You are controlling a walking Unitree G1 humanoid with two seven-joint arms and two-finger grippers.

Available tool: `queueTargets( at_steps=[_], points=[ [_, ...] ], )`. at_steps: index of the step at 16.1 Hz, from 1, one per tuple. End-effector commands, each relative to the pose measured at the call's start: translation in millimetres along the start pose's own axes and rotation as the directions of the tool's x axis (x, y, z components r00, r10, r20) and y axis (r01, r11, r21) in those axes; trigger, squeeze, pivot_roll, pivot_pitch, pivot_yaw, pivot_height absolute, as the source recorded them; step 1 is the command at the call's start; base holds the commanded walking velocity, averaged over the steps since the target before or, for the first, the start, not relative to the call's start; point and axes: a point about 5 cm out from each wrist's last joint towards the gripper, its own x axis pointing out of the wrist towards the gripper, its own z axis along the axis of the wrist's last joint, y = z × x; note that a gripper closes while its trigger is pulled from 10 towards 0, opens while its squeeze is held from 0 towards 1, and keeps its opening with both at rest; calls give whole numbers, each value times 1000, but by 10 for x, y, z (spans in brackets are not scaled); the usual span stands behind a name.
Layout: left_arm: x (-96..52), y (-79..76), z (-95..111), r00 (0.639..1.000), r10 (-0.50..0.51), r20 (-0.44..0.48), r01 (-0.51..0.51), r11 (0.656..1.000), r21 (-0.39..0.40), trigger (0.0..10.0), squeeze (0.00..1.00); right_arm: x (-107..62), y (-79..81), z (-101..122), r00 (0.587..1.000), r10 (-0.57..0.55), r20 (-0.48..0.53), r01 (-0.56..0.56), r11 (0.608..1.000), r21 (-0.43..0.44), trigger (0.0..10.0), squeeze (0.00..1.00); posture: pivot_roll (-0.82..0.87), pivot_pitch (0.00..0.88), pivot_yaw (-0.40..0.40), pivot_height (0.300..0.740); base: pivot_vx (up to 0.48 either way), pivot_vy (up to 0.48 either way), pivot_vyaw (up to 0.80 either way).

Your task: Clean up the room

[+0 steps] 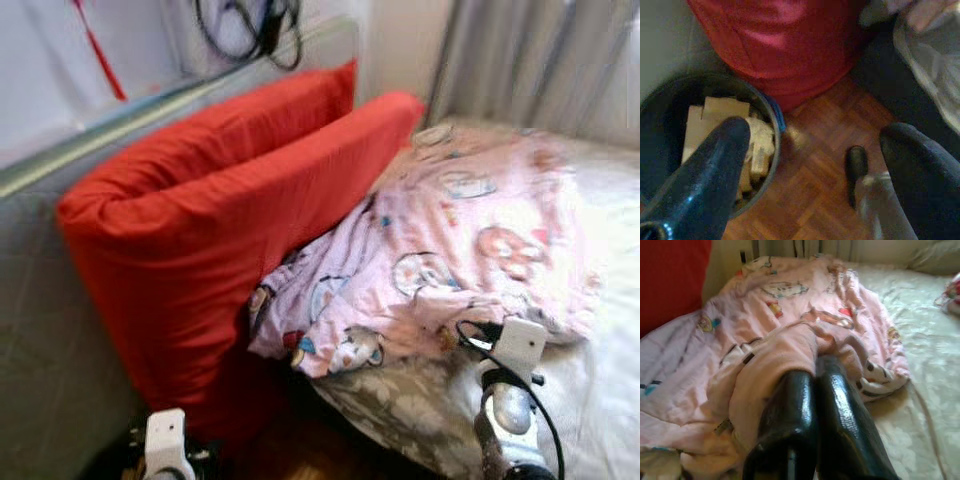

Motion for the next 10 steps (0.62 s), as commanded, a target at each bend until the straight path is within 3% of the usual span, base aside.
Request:
queueTargets(
  at_steps=[1,8,10],
  points=[
    [-41,32,-140,999,11,-46,-11,1000,-4,10000,0,47,57,90,999,15,33,-15,1000,2,10000,0,54,0,55,740,-289,0,0],
    [-44,36,-146,999,10,-49,-10,1000,1,10000,0,69,-112,132,994,-89,59,90,996,-9,10000,0,54,0,56,740,-292,0,0],
    [-43,33,-146,999,9,-49,-9,1000,2,10000,0,77,-261,173,981,-175,87,177,984,-23,10000,0,54,0,56,740,-291,0,0]
  ],
)
